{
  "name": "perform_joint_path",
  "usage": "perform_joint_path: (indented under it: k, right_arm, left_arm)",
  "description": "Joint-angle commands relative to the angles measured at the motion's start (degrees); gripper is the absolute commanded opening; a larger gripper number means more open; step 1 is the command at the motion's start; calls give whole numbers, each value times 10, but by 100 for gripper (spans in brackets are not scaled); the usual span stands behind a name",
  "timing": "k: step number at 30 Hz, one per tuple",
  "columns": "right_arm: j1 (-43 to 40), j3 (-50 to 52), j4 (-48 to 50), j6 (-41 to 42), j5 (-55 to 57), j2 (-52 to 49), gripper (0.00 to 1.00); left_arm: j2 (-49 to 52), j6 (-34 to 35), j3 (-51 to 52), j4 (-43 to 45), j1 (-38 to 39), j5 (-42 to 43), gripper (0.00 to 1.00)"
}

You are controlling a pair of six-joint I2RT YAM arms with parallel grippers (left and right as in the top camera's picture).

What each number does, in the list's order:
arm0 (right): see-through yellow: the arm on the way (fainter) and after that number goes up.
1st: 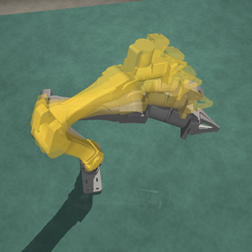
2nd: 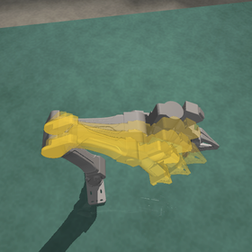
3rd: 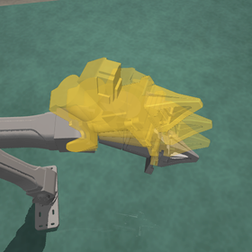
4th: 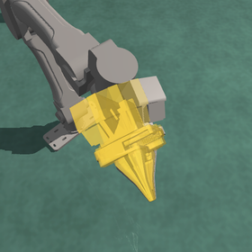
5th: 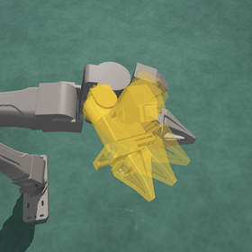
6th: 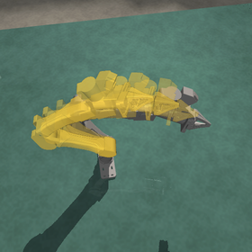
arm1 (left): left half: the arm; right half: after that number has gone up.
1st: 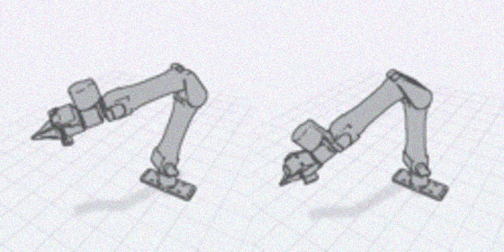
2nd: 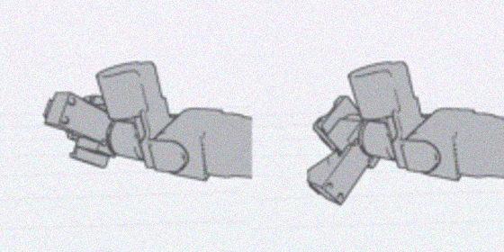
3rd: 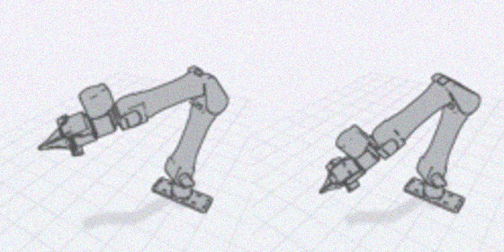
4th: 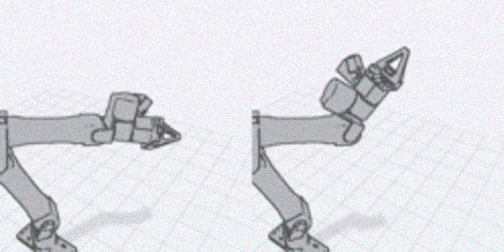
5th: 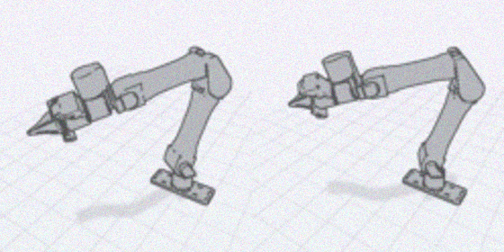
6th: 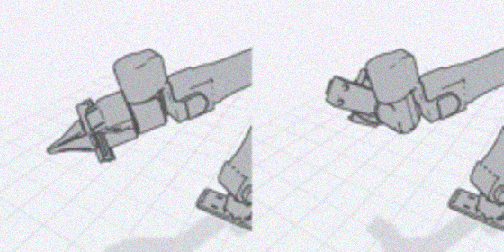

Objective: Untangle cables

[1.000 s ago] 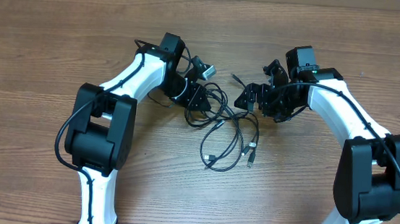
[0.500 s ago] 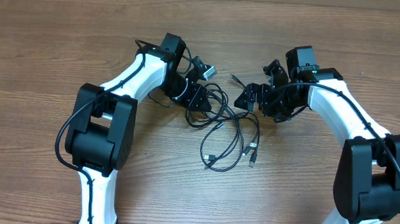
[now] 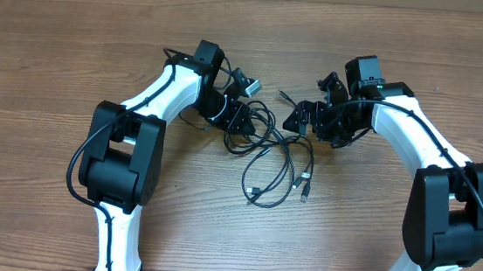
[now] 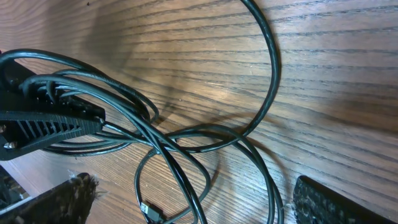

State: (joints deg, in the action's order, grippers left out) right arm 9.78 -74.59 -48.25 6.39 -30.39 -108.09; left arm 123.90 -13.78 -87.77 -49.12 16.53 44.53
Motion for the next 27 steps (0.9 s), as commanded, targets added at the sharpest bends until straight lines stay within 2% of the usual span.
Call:
perform_joint_path:
  k: [1, 27]
  right_arm:
    - [-2, -8, 2, -3, 4, -2, 100]
    - [-2, -8, 11, -3, 3, -2, 100]
  left_arm:
    - [5, -12, -14, 0, 5, 2, 4]
    - [5, -10, -14, 5, 5, 3, 4]
